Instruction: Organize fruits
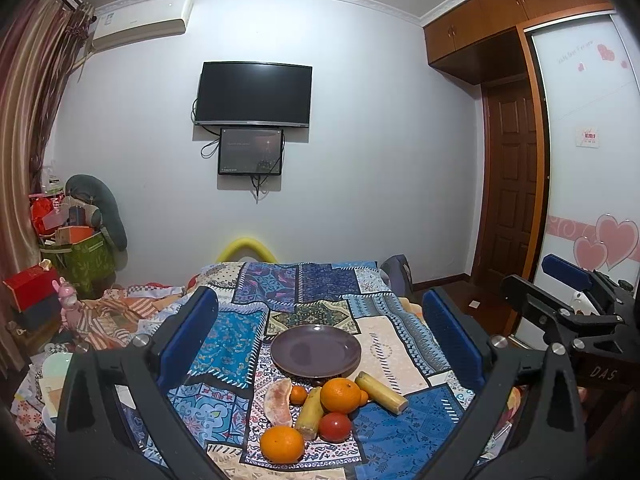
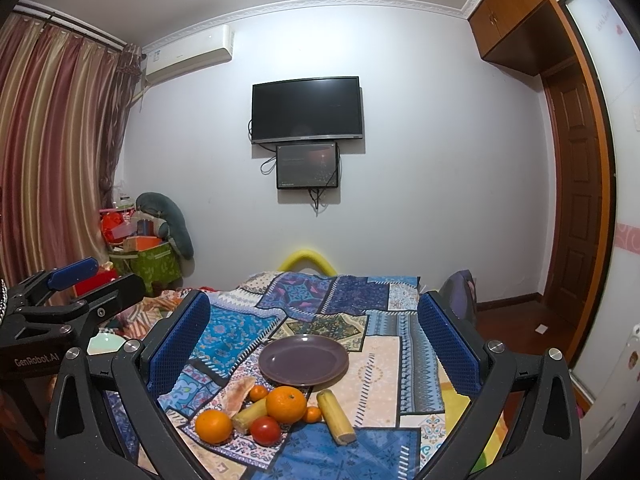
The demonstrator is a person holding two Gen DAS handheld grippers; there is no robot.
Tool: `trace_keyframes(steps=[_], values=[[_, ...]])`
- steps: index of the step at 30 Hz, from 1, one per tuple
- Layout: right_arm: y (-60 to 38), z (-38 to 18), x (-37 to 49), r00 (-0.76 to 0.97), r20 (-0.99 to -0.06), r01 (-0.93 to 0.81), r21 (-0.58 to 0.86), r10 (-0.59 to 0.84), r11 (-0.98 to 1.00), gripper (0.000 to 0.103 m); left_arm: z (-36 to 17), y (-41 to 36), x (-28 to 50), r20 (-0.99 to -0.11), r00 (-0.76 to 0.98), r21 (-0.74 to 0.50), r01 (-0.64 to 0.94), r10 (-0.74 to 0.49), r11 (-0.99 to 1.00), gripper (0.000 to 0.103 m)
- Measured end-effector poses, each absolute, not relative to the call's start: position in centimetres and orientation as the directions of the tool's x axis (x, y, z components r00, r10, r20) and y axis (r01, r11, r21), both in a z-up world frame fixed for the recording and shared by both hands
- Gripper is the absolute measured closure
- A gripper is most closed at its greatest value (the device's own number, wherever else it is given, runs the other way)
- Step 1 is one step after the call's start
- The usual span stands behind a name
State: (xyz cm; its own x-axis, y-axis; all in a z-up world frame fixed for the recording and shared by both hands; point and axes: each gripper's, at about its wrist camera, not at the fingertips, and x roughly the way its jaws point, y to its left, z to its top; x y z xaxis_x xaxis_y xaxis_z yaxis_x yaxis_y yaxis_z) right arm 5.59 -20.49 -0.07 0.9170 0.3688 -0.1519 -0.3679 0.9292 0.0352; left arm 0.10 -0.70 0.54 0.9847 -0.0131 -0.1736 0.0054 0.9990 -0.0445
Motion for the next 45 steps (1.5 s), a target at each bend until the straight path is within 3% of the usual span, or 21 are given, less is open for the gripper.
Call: trace_keyframes(steps=[15,17,18,20,27,30,35,45], values=[[-20.1,-0.9,6.0,0.911,-0.164,-0.38,0.03,0.379,0.925,0.0,-0.2,-0.4,1.1,-0.197,0.98,-0.042,0.011,-0.019,0.999,0.0],[-20.2,-1.2,6.3,0.906,-0.172,-0.387,0.036,0.387,0.921,0.0,-0.6,-0.1,1.5,-0.215,0.976,-0.049,0.014,-0.024,0.999,0.006],[-20.3,-1.4,6.5,0.901,-0.179,-0.394,0.041,0.395,0.918,0.0,-0.8,0.1,1.9,-0.235,0.972,-0.056,0.018,-0.031,0.998,0.014],[-20.4,-1.9,7.0,0.892,-0.194,-0.406,0.049,0.408,0.912,0.002,-1.3,0.6,2.6,-0.271,0.962,-0.071,0.014,-0.033,0.997,0.019],[-20.6,-4.2,9.3,0.865,-0.3,-0.407,0.047,0.402,0.912,0.024,-4.2,2.1,5.6,-0.392,0.92,-0.057,-0.021,-0.003,0.998,0.036],[-21.0,-5.5,10.5,0.845,-0.365,-0.4,0.051,0.39,0.915,0.033,-6.0,2.7,7.1,-0.452,0.892,-0.035,-0.027,0.008,0.999,0.038],[-21.6,-7.7,12.5,0.794,-0.464,-0.4,0.087,0.392,0.912,0.039,-9.4,4.2,9.0,-0.545,0.838,-0.018,-0.029,0.015,0.999,0.039],[-20.2,-11.5,16.1,0.673,-0.618,-0.44,0.107,0.406,0.892,0.04,-16.4,6.2,13.0,-0.752,0.658,-0.05,-0.001,-0.037,0.999,0.038]])
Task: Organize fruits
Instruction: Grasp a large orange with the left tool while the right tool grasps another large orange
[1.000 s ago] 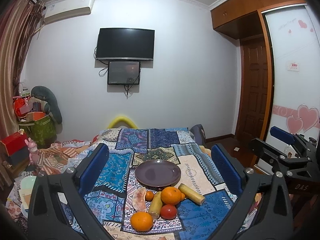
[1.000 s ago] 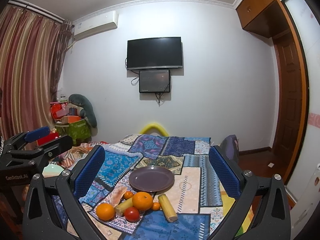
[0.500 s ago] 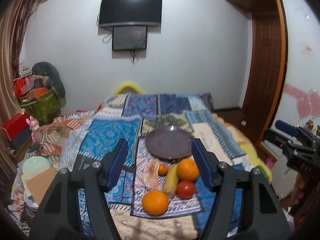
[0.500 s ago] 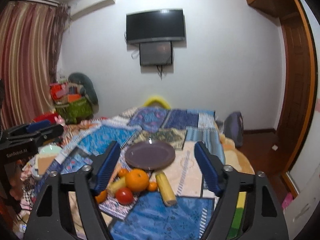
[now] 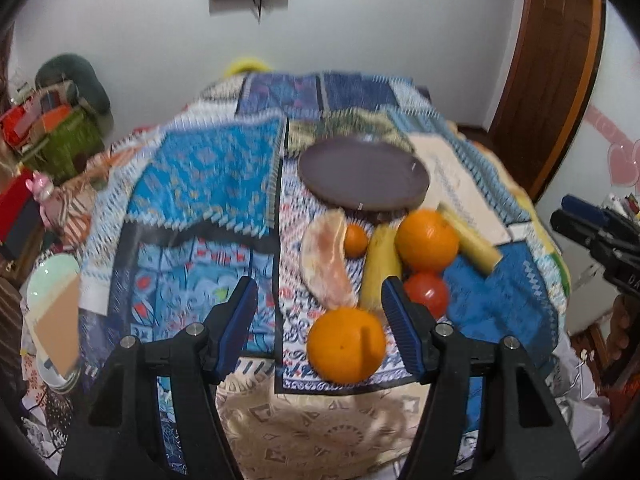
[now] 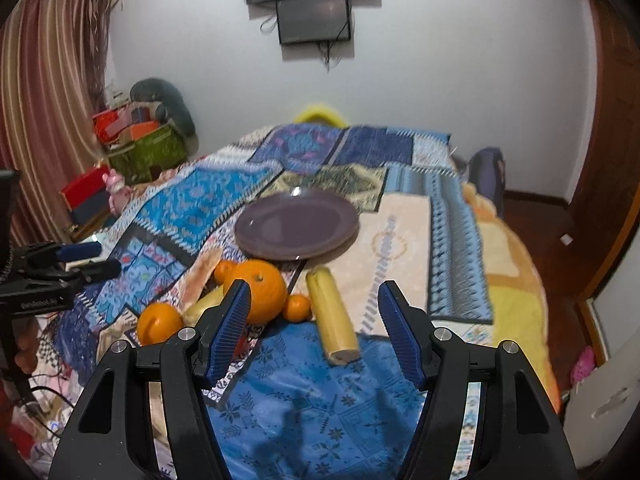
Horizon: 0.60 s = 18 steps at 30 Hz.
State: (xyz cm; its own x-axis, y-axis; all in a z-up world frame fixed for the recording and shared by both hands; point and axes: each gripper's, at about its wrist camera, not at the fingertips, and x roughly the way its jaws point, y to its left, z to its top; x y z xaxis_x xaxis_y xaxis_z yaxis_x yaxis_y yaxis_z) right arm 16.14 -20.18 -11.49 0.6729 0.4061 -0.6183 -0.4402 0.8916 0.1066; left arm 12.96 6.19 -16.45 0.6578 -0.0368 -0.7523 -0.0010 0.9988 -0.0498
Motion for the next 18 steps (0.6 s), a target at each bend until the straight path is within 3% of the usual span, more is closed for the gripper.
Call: trace_keyframes(steps=[9,18], values=[[-18.1,-13.6,18.5,0.597,-0.678,-0.478,0.129,0.429,0.869,0.036,-20.4,5.9,14.8,-0.831,0.551,-0.074,0.033,-0.08,0.997,0.023],[-16.2,-15.2,20.0,0.539,-0.711,-0.512,0.149,0.451,0.846,0.032,-22.7,5.1,15.9,-0.852,0.503,-0.117,0.085,-0.144,0.989,0.02]])
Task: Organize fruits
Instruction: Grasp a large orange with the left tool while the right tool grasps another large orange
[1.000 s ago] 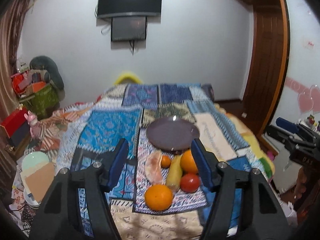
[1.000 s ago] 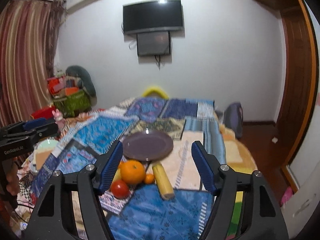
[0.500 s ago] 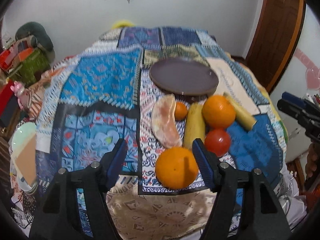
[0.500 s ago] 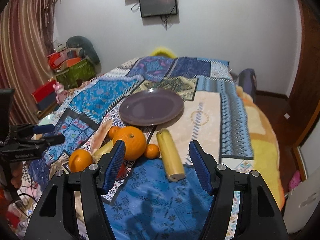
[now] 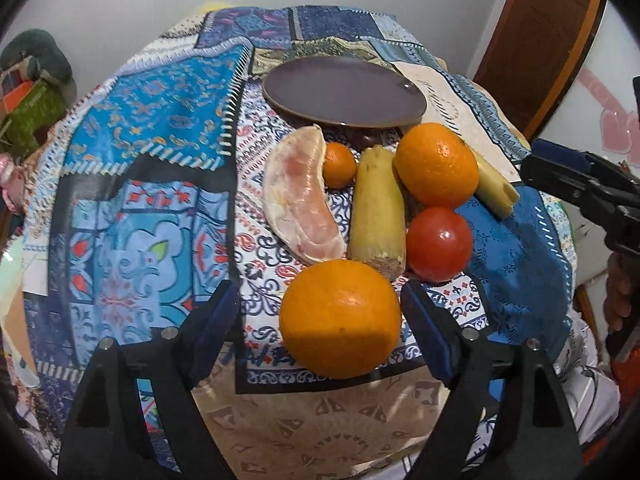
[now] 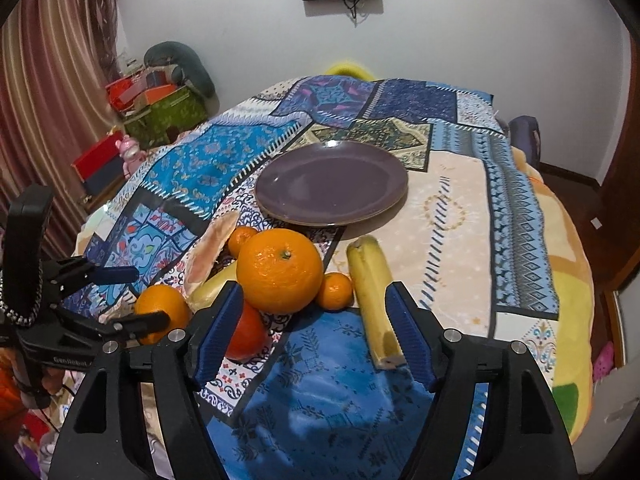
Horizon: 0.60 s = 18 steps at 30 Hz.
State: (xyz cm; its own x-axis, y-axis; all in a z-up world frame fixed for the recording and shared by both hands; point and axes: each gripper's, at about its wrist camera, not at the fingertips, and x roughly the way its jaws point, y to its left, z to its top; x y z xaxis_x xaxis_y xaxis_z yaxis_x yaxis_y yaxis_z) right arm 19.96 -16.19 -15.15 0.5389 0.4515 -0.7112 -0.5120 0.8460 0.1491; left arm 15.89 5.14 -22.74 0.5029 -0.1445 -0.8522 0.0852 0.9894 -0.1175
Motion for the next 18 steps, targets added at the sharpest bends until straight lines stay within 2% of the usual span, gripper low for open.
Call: trace_keyframes(steps=[4,7,9,18], values=[[-15.4,-15.9,20.7,0.519,-0.72,-0.519,0.163,0.461,0.839,0.029,-23.8,5.2,15.9,-0.863,0.479,-0.139,0.081,-0.161,0.987,0.02],[-14.9,-16.5,21.1,0.501,-0.73,-0.522,0.174,0.465,0.835,0.029,-24.5,5.2,15.8,-0.86,0.476,-0.16,0.087,-0.182,0.983,0.027],[-14.6,-16.9,21.4,0.492,-0.735,-0.524,0.178,0.466,0.833,0.029,-24.3,5.2,15.6,-0.85,0.482,-0.188,0.1,-0.213,0.977,0.038],[-13.2,-18.2,22.8,0.443,-0.75,-0.534,0.219,0.491,0.816,0.029,-22.7,7.3,16.0,-0.826,0.536,-0.177,0.044,-0.173,0.983,0.038]])
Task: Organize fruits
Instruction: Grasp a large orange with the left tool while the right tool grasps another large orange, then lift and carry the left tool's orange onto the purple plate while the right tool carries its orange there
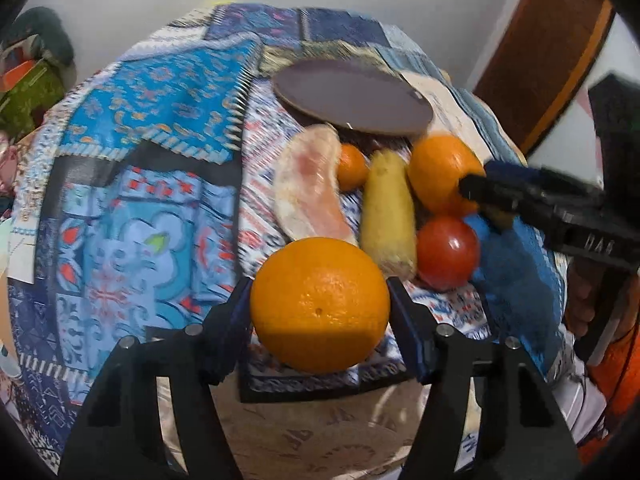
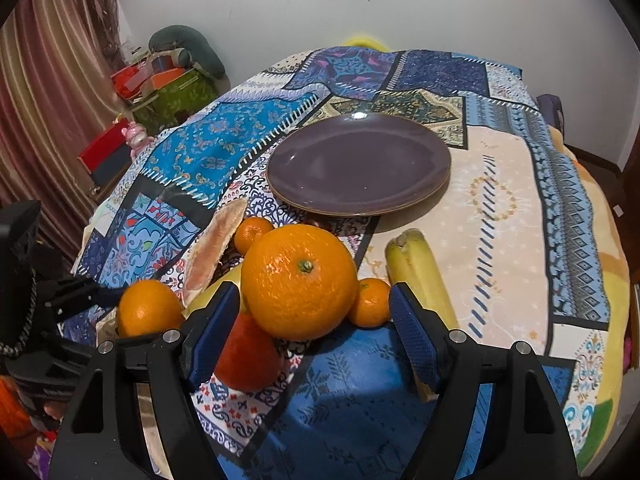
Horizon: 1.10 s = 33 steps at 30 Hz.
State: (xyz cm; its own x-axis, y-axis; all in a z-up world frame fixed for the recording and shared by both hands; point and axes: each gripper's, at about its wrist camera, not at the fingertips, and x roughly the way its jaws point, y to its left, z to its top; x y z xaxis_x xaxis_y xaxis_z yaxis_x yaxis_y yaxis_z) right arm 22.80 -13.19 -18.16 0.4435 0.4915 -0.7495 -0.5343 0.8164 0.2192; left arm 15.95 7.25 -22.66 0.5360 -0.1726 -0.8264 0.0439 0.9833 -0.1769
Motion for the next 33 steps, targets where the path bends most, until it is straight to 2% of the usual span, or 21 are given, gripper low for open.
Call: trace_keyframes(steps=[12,15,22,33], values=[[-11.4,-19.7,24.0,0.423,-0.766,-0.551,0.207,0.484,0.809,0.029,-20.9,9.0,16.9,-0.793,0.596,-0.157,0.0,-0.126,0.988,0.038],[-11.4,-19.6,24.0,0.407,-0.764,-0.562,0.224,0.501,0.797,0.036,-20.6,9.0,17.3,-0.791,0.599,-0.151,-0.002,-0.12,0.989,0.038],[-11.7,-19.1,23.7,0.414,-0.762,-0.56,0.217,0.497,0.8,0.037,-18.5,8.8,17.7,-0.759,0.642,-0.147,-0.007,-0.108,0.989,0.038],[-14.3,-14.1,23.4,0.53,-0.675,-0.534,0.204,0.513,0.821,0.037,-13.7,7.7,18.6,-0.685,0.724,-0.127,-0.008,-0.081,0.992,0.038]])
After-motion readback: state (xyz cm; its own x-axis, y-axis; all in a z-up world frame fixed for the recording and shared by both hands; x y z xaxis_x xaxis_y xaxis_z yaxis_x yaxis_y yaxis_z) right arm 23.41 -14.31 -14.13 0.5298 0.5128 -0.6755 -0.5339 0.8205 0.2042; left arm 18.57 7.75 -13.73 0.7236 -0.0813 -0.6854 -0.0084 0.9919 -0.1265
